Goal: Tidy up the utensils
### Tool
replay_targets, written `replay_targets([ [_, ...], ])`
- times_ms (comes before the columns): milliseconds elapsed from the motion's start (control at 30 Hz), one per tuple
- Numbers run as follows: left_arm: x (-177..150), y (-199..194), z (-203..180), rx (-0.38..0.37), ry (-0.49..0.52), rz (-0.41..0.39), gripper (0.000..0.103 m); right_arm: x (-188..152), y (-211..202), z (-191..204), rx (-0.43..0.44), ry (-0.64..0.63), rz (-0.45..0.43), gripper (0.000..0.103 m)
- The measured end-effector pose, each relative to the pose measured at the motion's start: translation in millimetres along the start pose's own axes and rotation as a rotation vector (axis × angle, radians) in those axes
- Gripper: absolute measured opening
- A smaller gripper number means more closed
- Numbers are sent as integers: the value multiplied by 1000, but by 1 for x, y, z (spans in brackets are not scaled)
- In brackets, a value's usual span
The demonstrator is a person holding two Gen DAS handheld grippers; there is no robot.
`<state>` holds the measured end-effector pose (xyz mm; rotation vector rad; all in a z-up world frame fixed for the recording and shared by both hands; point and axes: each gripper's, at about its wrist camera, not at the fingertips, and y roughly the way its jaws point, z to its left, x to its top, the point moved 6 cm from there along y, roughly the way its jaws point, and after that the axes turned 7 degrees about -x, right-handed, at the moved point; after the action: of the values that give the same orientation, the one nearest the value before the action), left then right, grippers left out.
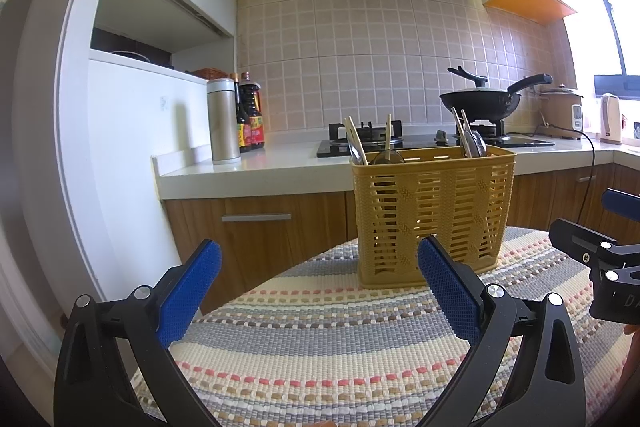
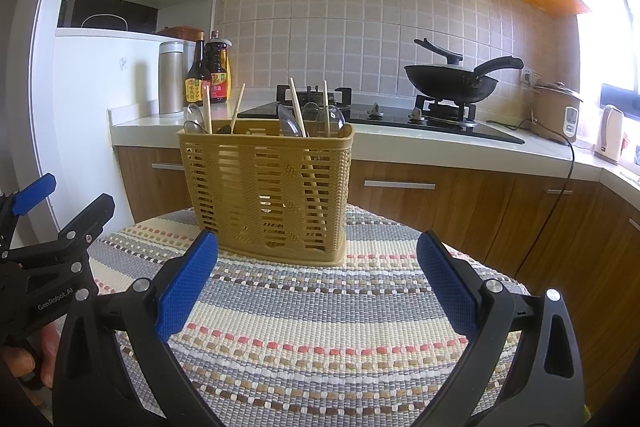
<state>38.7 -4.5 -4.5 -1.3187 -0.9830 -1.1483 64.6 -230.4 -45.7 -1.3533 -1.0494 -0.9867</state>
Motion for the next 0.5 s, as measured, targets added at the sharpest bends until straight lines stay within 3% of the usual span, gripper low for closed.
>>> replay_targets([
  [500,-2,1,-2,-7,9,9,96,0,2,0,1,0,4,95],
])
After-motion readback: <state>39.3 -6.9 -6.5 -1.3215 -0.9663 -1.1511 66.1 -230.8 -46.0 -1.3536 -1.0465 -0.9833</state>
